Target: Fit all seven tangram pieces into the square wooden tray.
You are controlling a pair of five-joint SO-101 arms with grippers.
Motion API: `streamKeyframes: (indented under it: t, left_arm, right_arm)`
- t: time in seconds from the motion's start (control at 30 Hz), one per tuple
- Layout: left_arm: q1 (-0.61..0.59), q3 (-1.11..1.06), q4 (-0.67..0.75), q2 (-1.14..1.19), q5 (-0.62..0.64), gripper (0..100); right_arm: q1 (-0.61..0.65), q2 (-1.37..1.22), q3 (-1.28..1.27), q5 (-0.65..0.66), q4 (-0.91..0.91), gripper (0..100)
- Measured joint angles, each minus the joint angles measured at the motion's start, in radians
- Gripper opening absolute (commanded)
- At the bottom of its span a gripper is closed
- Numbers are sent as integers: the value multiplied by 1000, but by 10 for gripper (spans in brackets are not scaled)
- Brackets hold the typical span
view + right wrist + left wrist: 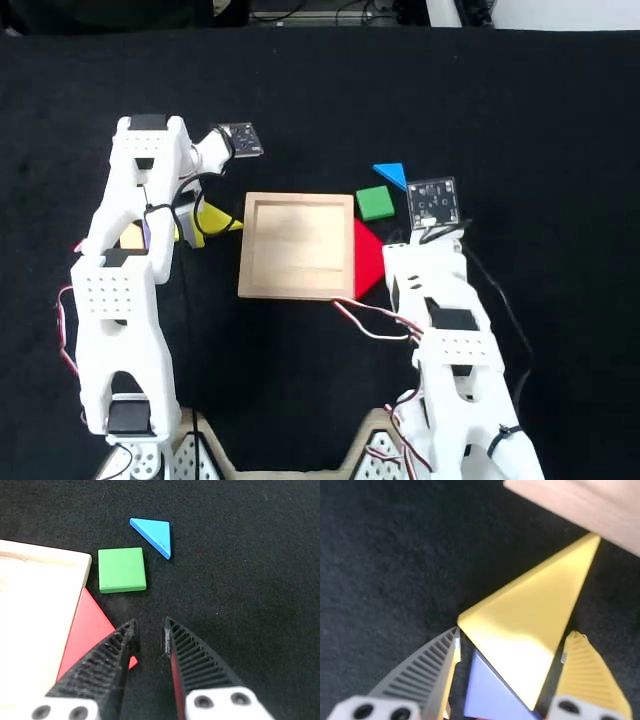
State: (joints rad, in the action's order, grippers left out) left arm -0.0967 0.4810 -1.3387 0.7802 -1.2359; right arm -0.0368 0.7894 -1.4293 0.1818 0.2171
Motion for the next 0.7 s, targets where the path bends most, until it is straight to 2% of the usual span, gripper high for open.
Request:
streamKeyframes:
  t: [0.5, 0.7]
  left_arm:
    - [40, 68, 9, 77, -2, 316]
    - [44, 126, -14, 104, -2, 319]
  right_arm:
    - [0, 0, 0, 0, 0, 89]
    - [0, 0, 0, 46, 0, 89]
